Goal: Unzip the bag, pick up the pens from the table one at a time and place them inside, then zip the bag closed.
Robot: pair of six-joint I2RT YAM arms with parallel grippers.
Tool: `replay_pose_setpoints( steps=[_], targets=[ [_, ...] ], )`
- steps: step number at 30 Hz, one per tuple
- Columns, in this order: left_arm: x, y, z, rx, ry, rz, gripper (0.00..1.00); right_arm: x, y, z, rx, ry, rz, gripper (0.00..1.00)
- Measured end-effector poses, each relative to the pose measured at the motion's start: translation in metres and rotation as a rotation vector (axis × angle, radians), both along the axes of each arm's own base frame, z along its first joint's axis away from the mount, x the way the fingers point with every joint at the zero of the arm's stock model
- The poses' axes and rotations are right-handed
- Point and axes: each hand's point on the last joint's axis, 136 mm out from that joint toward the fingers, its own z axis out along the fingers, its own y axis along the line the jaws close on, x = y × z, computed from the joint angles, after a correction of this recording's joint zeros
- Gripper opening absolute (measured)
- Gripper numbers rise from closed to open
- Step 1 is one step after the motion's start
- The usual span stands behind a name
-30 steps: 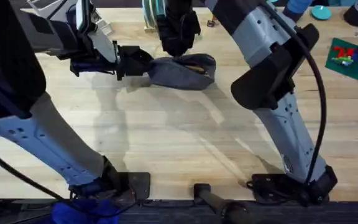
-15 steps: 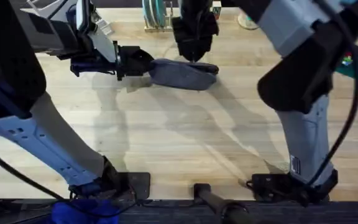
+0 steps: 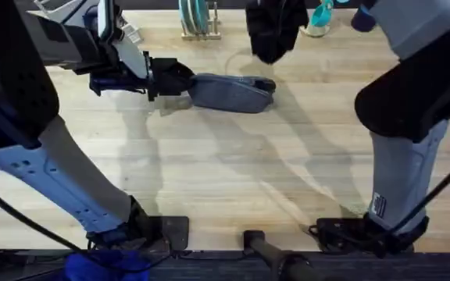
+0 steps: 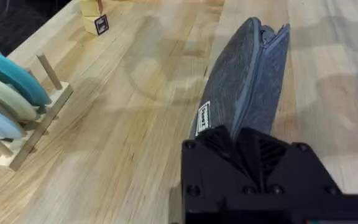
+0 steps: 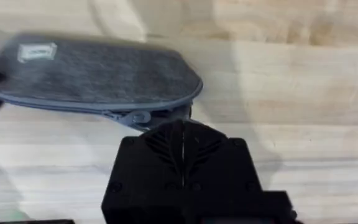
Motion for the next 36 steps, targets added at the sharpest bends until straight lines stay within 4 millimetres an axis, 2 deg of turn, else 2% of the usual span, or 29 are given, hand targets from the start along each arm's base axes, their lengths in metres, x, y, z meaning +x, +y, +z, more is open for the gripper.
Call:
replay_pose_setpoints(
  steps=[5, 15, 22, 25, 29, 33, 36],
  targets=[
    [0.000, 0.000, 0.000, 0.000, 0.000, 0.000, 0.041, -0.007, 0.000, -0.015, -0.023, 0.046, 0.005, 0.033],
    [0.000, 0.000, 0.000, 0.000, 0.000, 0.000, 0.041, -0.009, -0.006, -0.020, -0.034, 0.064, -0.013, 0.033],
    [0.000, 0.000, 0.000, 0.000, 0.000, 0.000, 0.041, -0.017, -0.018, -0.044, -0.071, 0.123, -0.047, 0.033],
    [0.000, 0.000, 0.000, 0.000, 0.000, 0.000, 0.041, -0.024, -0.026, -0.056, -0.073, 0.129, -0.067, 0.033],
    [0.000, 0.000, 0.000, 0.000, 0.000, 0.000, 0.041, -0.033, -0.041, -0.058, -0.013, 0.084, -0.117, 0.033],
    [0.000, 0.000, 0.000, 0.000, 0.000, 0.000, 0.041, -0.039, -0.065, -0.051, 0.143, -0.005, -0.198, 0.033],
    [0.000, 0.000, 0.000, -0.002, 0.008, 0.002, 0.042, -0.054, -0.091, -0.050, 0.225, -0.025, -0.267, 0.033]
  ],
)
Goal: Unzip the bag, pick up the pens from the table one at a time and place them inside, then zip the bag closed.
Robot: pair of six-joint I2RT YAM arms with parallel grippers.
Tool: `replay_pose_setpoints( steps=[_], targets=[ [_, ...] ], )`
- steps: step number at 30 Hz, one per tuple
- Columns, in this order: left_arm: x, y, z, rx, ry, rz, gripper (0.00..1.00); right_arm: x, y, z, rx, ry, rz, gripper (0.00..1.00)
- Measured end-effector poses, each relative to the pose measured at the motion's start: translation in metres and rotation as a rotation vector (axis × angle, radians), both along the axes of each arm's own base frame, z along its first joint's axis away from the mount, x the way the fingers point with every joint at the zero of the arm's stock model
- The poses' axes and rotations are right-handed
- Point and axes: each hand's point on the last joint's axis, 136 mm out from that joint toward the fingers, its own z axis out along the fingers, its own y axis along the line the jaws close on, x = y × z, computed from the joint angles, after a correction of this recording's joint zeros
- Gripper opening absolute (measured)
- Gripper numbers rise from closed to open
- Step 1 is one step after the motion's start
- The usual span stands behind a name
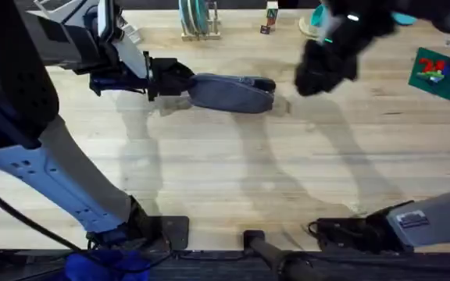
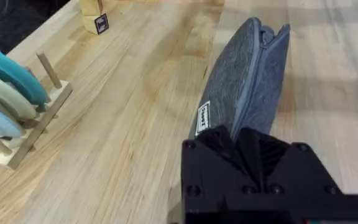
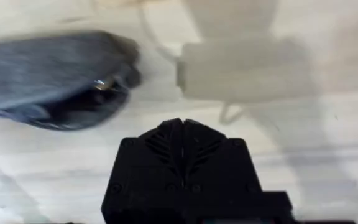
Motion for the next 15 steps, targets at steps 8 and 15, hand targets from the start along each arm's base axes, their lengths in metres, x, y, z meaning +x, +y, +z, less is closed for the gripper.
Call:
replay_pose_setpoints(
  steps=[8, 15],
  targets=[
    [0.000, 0.000, 0.000, -0.003, 0.012, 0.003, 0.041, -0.026, -0.029, 0.001, 0.055, 0.011, -0.014, 0.033],
    [0.000, 0.000, 0.000, -0.003, 0.015, 0.004, 0.041, -0.028, -0.029, 0.003, 0.065, 0.013, 0.010, 0.032]
  ],
)
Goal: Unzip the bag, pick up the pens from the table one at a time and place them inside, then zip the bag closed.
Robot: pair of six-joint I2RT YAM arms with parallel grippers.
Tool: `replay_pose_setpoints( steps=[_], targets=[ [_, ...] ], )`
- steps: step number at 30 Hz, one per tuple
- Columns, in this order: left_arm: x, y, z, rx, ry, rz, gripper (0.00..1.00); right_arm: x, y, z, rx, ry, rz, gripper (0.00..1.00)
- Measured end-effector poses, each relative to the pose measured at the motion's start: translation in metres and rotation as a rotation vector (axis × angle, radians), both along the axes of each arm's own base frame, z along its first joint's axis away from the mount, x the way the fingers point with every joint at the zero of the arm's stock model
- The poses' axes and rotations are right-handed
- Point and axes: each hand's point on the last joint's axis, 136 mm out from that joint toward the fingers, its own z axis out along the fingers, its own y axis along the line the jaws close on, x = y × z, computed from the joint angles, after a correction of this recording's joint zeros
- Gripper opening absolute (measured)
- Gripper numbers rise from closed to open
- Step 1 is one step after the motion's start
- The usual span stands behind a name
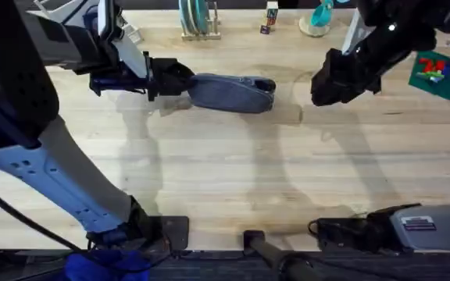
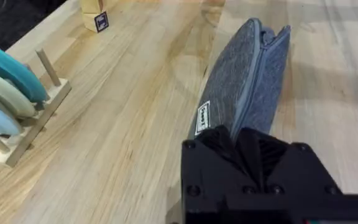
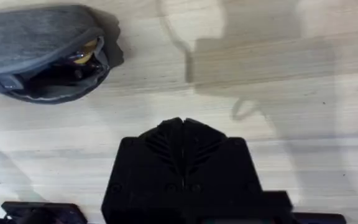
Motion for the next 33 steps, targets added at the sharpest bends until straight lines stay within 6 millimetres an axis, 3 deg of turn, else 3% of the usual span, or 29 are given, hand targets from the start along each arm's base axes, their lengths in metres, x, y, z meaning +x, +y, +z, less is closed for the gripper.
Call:
replay_pose_setpoints(
  steps=[18, 21, 22, 25, 28, 29, 33],
  targets=[
    [0.0000, 0.0001, -0.0002, -0.005, 0.024, 0.007, 0.041, -0.0008, 0.0002, -0.0001, 0.001, 0.003, 0.006, 0.035],
    [0.0000, 0.0001, -0.0002, -0.005, 0.024, 0.007, 0.041, -0.0008, 0.0002, -0.0001, 0.000, 0.002, 0.009, 0.082],
    [0.0000, 0.0001, -0.0002, -0.005, 0.024, 0.007, 0.041, -0.0009, 0.0002, -0.0001, 0.000, 0.002, 0.011, 0.259],
    [0.0000, 0.0001, -0.0002, -0.005, 0.024, 0.007, 0.041, -0.0009, 0.0002, -0.0001, 0.001, 0.002, 0.012, 0.461],
    [0.0000, 0.0001, -0.0002, -0.005, 0.024, 0.007, 0.041, -0.0010, 0.0007, 0.0000, 0.003, 0.003, 0.012, 0.881],
    [0.0001, 0.0001, -0.0002, -0.005, 0.024, 0.007, 0.041, -0.0010, 0.0007, 0.0000, 0.003, 0.002, 0.015, 0.965],
    [0.0000, 0.0001, -0.0002, -0.005, 0.024, 0.007, 0.041, -0.0010, 0.0007, 0.0000, 0.003, 0.002, 0.014, 0.995]
  ],
)
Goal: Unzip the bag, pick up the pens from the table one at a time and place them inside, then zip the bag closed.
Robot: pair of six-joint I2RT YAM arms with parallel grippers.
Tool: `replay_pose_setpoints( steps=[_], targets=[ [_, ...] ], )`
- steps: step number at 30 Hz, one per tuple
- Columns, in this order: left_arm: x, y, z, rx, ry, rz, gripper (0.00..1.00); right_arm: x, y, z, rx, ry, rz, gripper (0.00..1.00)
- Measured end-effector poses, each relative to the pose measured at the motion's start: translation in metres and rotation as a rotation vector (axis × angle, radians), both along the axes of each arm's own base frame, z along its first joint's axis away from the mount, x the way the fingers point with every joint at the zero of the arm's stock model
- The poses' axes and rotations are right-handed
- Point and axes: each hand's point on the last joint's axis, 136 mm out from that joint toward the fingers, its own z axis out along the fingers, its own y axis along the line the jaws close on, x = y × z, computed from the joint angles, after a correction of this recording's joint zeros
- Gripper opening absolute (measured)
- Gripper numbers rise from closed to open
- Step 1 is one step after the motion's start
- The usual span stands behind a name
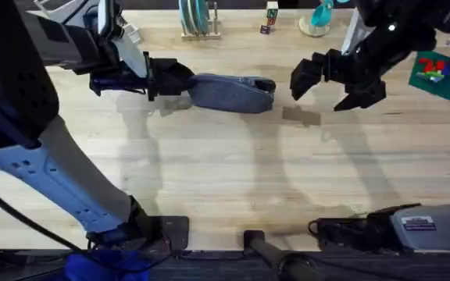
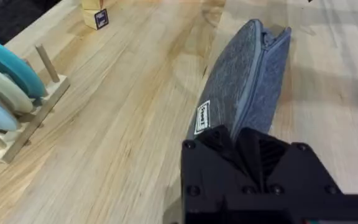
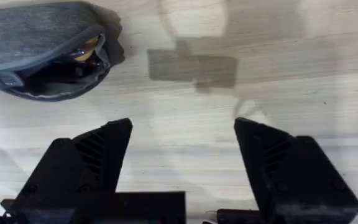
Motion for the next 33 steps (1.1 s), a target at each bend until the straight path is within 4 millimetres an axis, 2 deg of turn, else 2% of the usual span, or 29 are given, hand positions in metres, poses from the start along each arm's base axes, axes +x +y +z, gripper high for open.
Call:
replay_pose_setpoints(
  steps=[3, 8, 9, 29, 33],
  targets=[
    [0.0001, 0.0001, 0.0000, 0.000, 0.004, 0.001, 0.140, 0.0000, 0.0000, 0.0000, 0.000, 0.000, 0.000, 0.996],
    [0.0003, 0.0015, -0.0004, -0.004, 0.025, 0.011, 0.926, 0.0000, 0.0000, 0.0000, 0.000, 0.000, 0.000, 0.996],
    [0.0002, 0.0015, -0.0005, -0.005, 0.030, 0.012, 0.976, 0.0000, 0.0000, 0.0000, 0.000, 0.000, 0.000, 0.996],
    [0.0009, 0.0041, -0.0005, -0.010, 0.052, 0.026, 0.995, -0.0033, -0.0007, -0.0002, -0.003, 0.013, 0.004, 0.996],
    [0.0024, 0.0093, -0.0001, -0.019, 0.085, 0.050, 0.995, -0.0018, -0.0004, 0.0067, -0.004, 0.004, 0.027, 0.996]
  ],
)
